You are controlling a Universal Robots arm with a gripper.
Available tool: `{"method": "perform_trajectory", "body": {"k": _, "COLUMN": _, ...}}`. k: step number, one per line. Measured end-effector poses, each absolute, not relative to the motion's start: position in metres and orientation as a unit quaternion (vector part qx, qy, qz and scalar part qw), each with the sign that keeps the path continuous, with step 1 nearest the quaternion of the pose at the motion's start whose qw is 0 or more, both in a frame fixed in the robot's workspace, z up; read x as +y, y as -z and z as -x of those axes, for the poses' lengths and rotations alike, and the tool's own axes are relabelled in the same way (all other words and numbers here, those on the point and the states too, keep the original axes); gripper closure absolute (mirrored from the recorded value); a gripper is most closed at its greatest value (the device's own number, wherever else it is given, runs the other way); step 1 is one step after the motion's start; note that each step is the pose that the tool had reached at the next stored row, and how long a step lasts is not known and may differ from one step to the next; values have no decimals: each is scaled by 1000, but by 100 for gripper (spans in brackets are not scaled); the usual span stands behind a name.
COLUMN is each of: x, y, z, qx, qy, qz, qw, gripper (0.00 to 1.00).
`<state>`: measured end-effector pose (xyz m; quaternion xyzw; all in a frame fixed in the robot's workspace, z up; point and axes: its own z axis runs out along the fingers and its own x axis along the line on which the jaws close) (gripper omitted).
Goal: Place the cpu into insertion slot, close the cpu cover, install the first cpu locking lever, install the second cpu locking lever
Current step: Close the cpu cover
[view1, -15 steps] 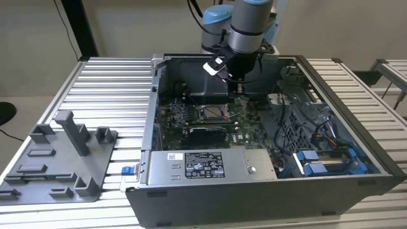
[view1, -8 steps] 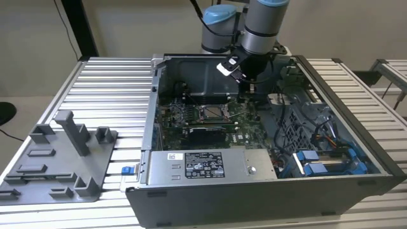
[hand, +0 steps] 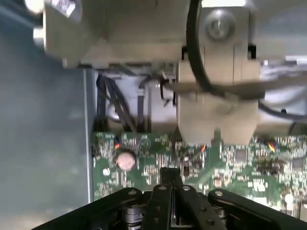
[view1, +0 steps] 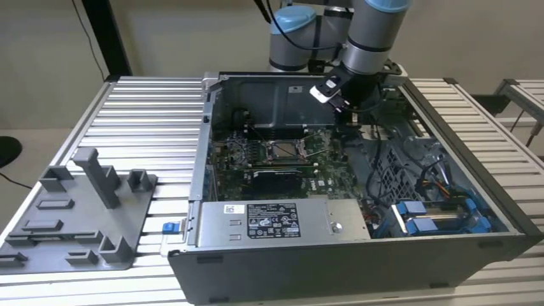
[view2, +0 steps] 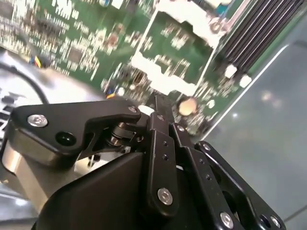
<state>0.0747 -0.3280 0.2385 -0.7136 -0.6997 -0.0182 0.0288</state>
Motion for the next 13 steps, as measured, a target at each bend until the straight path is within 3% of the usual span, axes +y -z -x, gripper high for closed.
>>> {"method": "perform_trajectory", "body": {"k": 13, "x": -332, "y": -226, "z": -78, "qx": -699, "qy": -1, "qz": 714, "qw": 47, "gripper": 100}}
